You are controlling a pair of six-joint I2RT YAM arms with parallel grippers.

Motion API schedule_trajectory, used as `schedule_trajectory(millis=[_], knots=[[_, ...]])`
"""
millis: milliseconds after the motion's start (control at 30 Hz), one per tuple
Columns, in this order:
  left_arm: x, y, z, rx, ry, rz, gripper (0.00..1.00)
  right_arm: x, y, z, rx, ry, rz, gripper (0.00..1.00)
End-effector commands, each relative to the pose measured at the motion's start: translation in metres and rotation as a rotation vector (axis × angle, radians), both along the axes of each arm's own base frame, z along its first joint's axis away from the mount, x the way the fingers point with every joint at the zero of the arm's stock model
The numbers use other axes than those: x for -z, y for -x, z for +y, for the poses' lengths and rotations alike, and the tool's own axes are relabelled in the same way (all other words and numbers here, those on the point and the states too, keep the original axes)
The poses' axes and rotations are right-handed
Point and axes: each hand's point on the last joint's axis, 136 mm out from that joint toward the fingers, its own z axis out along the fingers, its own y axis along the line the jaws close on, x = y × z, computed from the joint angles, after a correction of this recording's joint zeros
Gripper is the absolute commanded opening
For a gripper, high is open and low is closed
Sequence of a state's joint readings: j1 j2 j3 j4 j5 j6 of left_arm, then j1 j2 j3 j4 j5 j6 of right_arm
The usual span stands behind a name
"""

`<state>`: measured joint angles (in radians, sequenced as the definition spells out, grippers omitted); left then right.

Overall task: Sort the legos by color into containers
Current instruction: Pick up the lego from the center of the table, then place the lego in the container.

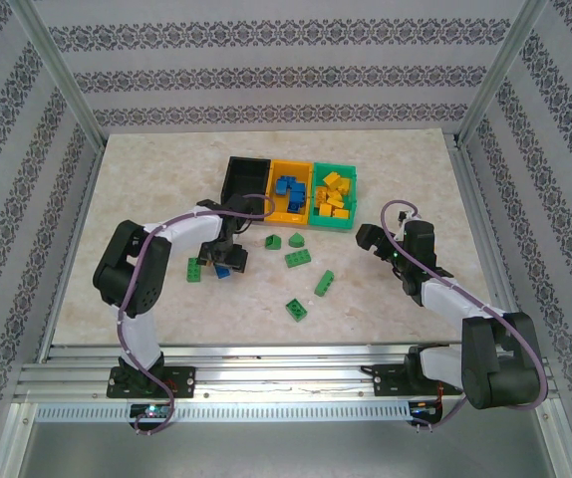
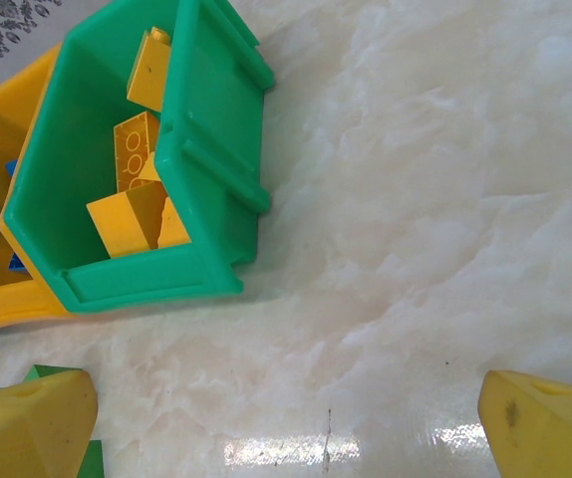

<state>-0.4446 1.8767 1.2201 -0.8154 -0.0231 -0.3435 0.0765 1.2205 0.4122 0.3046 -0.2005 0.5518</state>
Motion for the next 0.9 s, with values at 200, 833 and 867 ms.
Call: schedule_trajectory(millis=[200, 833, 867], knots=[[-0.003, -0.008, -0.022, -0.009, 0.147, -0.052, 0.4, -0.013, -0.009, 0.006, -0.013, -0.015, -0.036, 0.98], [-0.119, -0.147, -0.119, 0.132, 0.419, -0.339, 0.12, -0.013, -0.009, 0.007, -0.018, -0.015, -0.038, 0.98], [-0.121, -0.155, -0.124, 0.135, 0.422, -0.344, 0.12, -0.014, -0.009, 0.006, -0.017, -0.015, -0.038, 0.98]])
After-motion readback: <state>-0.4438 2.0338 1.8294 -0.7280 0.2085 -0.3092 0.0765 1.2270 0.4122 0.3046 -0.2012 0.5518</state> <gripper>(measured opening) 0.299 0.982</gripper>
